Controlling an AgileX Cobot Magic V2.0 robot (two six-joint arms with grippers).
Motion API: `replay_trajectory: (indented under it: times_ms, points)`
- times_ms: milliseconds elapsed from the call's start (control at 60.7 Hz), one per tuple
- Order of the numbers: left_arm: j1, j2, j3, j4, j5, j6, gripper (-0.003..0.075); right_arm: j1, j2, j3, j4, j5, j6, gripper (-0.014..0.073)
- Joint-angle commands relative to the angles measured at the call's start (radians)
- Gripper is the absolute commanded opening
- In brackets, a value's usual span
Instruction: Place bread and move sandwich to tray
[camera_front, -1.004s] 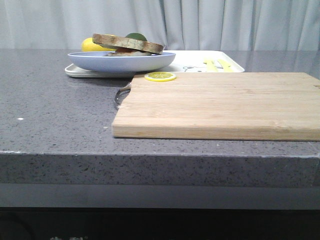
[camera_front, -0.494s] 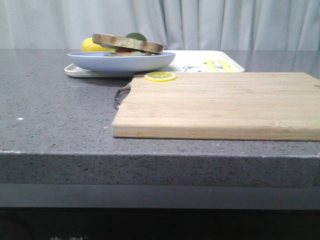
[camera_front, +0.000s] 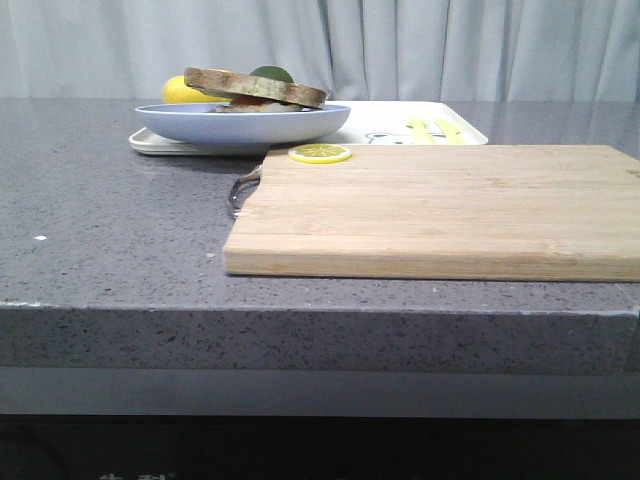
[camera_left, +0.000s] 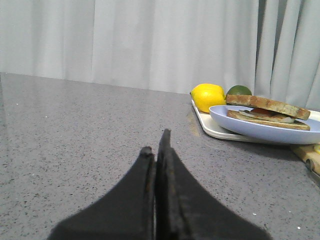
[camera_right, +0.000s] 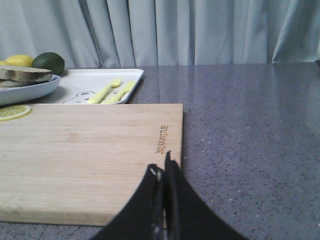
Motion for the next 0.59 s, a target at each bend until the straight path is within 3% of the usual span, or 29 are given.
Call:
replay_trajectory:
  times_ms: [0,115,576]
  points:
    - [0.003,-0.023,0.002,-0.008,-0.081,-0.005,-0.0020,-0.001,-0.018,-0.004,-0.022,-0.094,0.064,-0.0066]
    - [0.003,-0.023,0.002,-0.008,-0.081,-0.005,-0.0020,-0.028,-0.018,-0.004,-0.087,-0.097,0.120,-0.0066]
    - [0.003,-0.023,0.002,-0.008,-0.081,-0.005,-0.0020,-0.045,-0.017,-0.004,-0.090,-0.098,0.125,-0.0066]
